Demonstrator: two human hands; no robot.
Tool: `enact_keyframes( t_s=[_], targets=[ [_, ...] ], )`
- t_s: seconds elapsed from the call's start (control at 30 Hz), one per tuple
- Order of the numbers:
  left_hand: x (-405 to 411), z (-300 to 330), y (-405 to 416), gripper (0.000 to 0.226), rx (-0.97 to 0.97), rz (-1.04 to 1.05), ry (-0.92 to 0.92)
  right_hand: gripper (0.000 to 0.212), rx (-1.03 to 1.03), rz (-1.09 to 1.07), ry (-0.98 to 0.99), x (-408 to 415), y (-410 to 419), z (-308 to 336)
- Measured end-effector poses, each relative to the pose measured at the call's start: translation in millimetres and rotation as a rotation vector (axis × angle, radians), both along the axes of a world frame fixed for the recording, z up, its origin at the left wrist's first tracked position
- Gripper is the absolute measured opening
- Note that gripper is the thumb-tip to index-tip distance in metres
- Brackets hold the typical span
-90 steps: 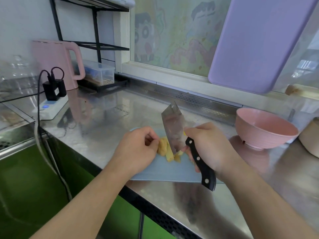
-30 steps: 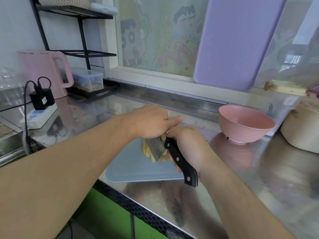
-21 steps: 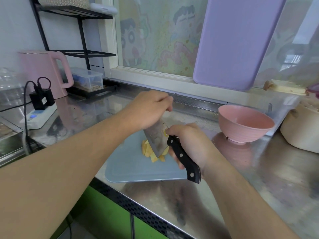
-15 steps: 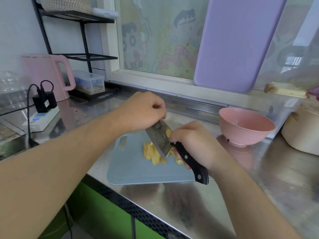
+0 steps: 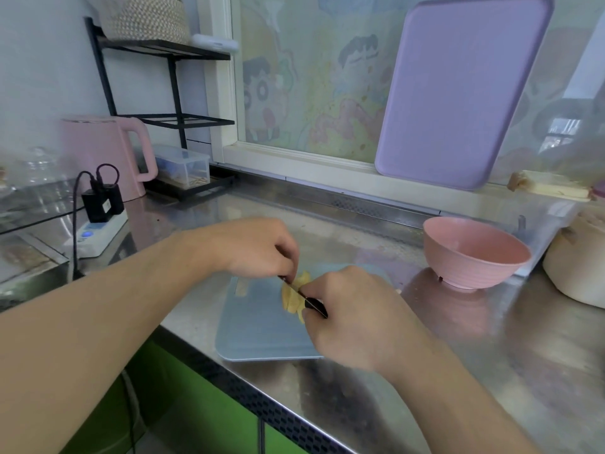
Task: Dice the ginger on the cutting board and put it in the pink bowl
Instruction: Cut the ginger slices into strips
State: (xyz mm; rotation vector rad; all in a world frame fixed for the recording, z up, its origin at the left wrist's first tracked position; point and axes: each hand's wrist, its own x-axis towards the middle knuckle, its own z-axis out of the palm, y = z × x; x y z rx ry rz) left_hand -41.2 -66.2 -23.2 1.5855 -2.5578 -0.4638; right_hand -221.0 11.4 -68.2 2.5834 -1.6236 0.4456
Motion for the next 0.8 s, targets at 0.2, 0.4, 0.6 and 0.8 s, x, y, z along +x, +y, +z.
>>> enact_keyframes(
  t_s=[0.2,0.4,0.6,0.8],
  targets=[
    [-10.7,-18.5,-8.6,0.023,-0.009,-0.010,-0.050,0.021,0.001,0.045,0.063,-1.3,1.0,-0.6],
    [-13.0,-31.0,-21.9,0.009,0.010,0.022,0.147,0.016,-0.014,0.086,0.117,-2.9,-0.2,-3.1],
    [-9.9,-37.8,-30.1,0.006,-0.037,0.027,0.140,0.026,-0.015,0.122,0.072,-9.5,-2.8,-2.0],
    [-7.9,-31.4,-32.0,0.016,-0.084,0.069,0.225,0.018,-0.026,0.103,0.007,-12.4,-5.0,-2.8]
  ],
)
